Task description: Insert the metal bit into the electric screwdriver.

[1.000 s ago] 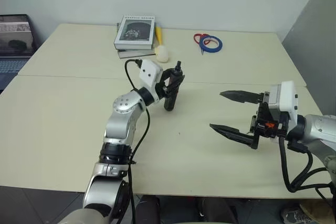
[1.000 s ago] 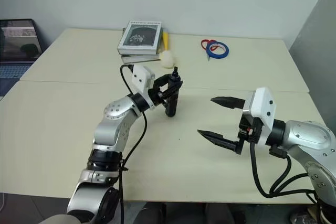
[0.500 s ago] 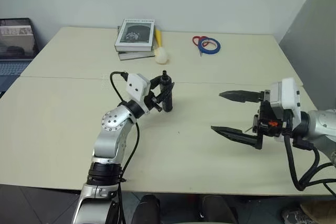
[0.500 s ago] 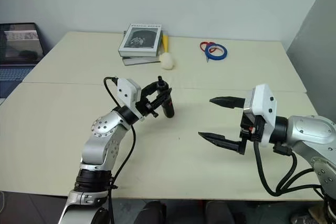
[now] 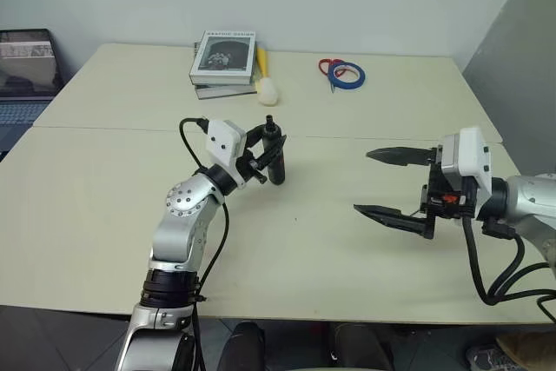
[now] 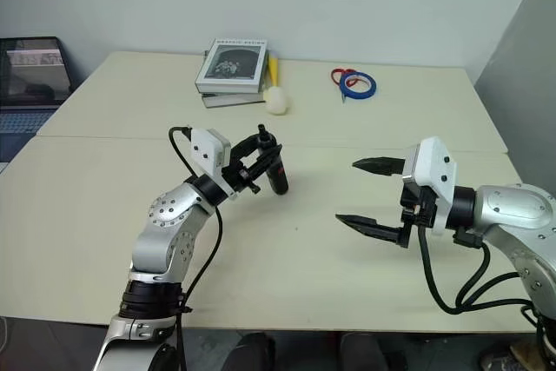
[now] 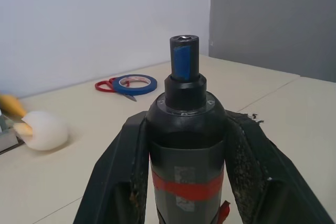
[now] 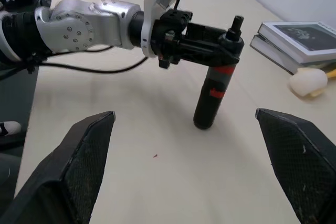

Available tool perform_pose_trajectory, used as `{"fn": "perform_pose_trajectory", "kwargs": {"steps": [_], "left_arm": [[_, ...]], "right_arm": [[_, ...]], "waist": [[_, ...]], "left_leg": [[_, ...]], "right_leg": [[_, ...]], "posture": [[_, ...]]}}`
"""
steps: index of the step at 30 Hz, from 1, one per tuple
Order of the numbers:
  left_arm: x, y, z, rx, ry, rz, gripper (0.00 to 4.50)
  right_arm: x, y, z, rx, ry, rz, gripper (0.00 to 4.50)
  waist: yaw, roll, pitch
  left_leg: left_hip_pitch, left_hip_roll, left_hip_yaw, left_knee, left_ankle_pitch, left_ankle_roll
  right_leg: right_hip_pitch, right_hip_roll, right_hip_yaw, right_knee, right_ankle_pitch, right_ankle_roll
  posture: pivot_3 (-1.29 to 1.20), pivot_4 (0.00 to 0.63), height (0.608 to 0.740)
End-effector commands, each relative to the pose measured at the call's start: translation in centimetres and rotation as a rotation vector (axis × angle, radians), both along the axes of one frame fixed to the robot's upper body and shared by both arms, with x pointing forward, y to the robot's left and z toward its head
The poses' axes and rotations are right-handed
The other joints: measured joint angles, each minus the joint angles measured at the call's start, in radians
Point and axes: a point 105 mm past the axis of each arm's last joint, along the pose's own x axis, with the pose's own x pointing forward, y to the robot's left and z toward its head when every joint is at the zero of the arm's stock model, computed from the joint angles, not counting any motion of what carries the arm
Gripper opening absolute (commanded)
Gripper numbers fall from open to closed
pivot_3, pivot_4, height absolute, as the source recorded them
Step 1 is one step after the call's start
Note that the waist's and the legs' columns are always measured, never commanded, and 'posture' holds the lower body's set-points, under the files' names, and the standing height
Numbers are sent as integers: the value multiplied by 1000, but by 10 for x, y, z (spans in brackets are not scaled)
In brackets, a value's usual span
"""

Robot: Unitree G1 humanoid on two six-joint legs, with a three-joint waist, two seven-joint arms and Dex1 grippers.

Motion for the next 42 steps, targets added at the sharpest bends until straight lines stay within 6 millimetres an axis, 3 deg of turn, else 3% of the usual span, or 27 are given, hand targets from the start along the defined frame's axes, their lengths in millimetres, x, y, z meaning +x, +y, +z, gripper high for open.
{"fn": "perform_pose_trajectory", "kwargs": {"steps": [1,9,13,19,28,42], "left_arm": [[-21,-21,22,1,-76,-150,1657],[-26,-39,15,11,-76,-212,1656],[-25,-44,8,2,-55,-205,1656],[-27,-50,4,1,-46,-217,1654],[-28,-51,1,2,-40,-207,1653],[-31,-50,3,1,-42,-182,1653]], "right_arm": [[5,-23,9,-71,-54,-59,4500],[13,-54,-1,-206,-8,-129,4500],[22,-88,-16,-421,57,-181,4500],[33,-120,-36,-734,109,-86,4500],[68,-124,-65,-955,143,130,4500],[88,-134,-92,-1116,158,276,4500]], "waist": [[1,0,0],[2,0,0],[2,1,1],[-4,1,1],[-4,4,3],[-3,5,3]], "left_leg": [[0,0,0,0,0,0],[-1,0,0,-1,0,0],[-1,0,0,-1,0,0],[0,0,2,-1,0,0],[0,0,2,-1,0,0],[1,-1,3,-1,0,0]], "right_leg": [[0,0,0,0,0,0],[0,0,0,-2,-1,-1],[0,0,0,-1,-1,-1],[0,-1,1,-2,-1,-1],[0,-1,1,-2,0,0],[0,-2,1,-1,0,-1]], "posture": [[0,150,740],[0,150,740],[0,150,740],[0,150,740],[0,150,740],[0,150,740]]}}
